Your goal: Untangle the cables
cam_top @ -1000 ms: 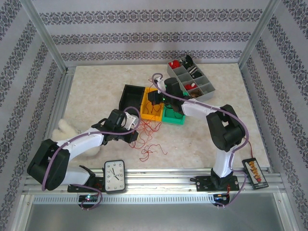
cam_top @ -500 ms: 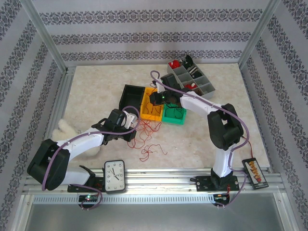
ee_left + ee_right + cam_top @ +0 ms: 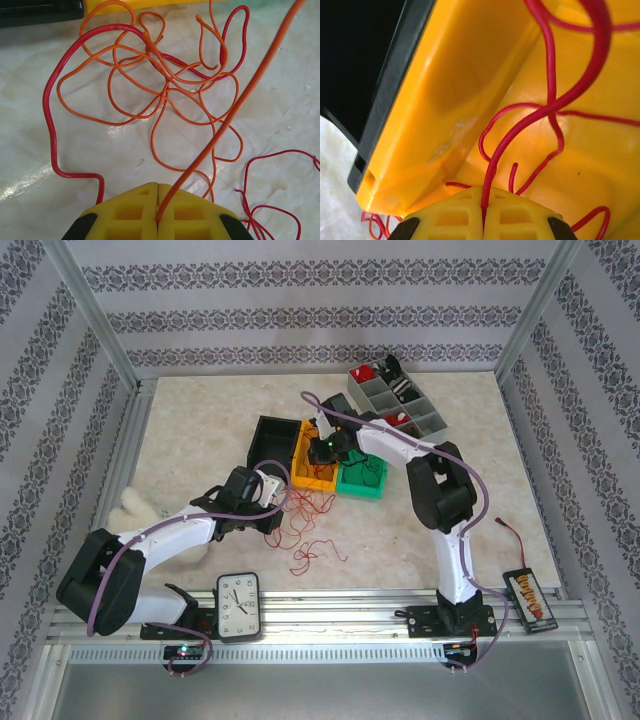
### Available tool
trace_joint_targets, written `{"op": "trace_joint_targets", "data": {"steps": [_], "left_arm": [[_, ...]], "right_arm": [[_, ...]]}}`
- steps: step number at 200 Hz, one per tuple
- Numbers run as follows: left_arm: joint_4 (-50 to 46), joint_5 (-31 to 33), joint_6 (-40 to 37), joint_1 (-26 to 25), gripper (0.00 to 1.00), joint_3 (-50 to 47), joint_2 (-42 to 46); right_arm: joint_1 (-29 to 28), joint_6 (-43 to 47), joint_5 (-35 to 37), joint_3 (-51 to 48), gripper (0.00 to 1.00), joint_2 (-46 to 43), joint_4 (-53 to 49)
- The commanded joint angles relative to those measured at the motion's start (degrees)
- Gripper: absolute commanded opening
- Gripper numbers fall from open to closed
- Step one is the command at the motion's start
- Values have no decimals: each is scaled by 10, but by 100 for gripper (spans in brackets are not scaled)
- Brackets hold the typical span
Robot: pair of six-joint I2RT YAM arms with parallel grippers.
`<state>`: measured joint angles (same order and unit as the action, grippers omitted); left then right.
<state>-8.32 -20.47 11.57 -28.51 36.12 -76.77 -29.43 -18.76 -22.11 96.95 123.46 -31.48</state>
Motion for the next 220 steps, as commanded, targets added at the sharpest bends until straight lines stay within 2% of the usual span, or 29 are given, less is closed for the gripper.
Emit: {"op": "trace_joint_targets", "data": {"steps": [1, 40, 137, 158, 189, 220], "left_arm": [[9, 3, 4, -4, 0, 2, -1], [7, 0, 3, -4, 0, 3, -3], [14, 1, 3, -4, 0, 2, -4], [15, 5, 3, -4, 0, -1, 4], [22, 9, 4, -4, 0, -3, 8], [29, 6, 8, -4, 0, -1, 6]], "right_arm": [[-7, 21, 55, 77, 1, 41, -104], [-8, 17, 71, 127, 1, 84, -158], [-21, 19, 52, 144, 2, 114, -163], [-22, 17, 62, 122, 10, 76, -122], [-25, 26, 105, 105, 29, 8, -83], [-25, 26, 143, 84, 40, -48, -66]]}}
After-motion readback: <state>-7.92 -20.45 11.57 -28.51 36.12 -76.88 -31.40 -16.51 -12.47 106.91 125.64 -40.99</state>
